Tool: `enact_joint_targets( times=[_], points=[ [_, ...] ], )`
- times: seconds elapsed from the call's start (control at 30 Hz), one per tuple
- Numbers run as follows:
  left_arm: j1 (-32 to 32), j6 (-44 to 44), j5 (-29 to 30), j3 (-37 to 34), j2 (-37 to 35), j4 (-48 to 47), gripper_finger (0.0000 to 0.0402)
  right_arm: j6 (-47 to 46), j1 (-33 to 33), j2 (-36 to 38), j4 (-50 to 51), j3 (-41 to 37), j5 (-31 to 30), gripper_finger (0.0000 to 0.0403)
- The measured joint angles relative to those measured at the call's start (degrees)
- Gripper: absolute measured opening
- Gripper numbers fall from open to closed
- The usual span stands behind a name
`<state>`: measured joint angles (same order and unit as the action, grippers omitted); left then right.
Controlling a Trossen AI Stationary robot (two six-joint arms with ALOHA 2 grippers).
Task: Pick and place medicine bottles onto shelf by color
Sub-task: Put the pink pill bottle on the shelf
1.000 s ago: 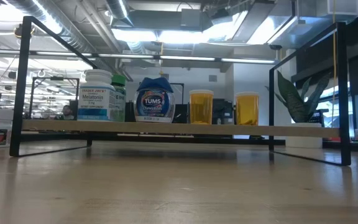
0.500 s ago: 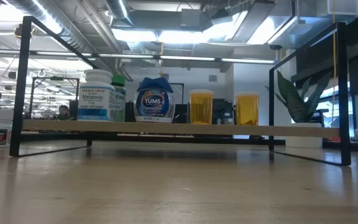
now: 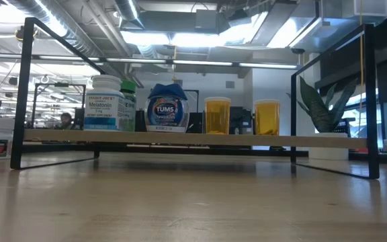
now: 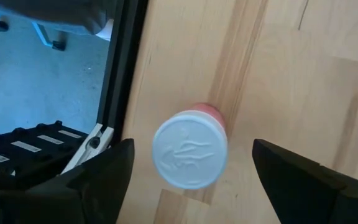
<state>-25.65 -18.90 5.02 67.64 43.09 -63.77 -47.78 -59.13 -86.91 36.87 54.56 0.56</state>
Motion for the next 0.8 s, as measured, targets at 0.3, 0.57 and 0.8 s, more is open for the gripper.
enact_joint_targets(
  times=[0.3, 0.57, 0.8],
  points=[
    [0.0, 0.0, 0.02, 0.0, 0.02, 0.01, 0.0255, 0.06, 0.0, -0.11, -5.42, -2.31, -0.45, 0.0255],
    [0.0, 0.0, 0.02, 0.0, 0.02, 0.0, 0.0255, 0.16, 0.0, -0.09, -5.47, -2.31, -0.53, 0.0186],
    [0.0, 0.0, 0.0, 0.0, 0.02, 0.0, 0.0255, 0.1, 0.0, -0.09, -5.45, -2.29, -0.9, 0.0191]
  ],
)
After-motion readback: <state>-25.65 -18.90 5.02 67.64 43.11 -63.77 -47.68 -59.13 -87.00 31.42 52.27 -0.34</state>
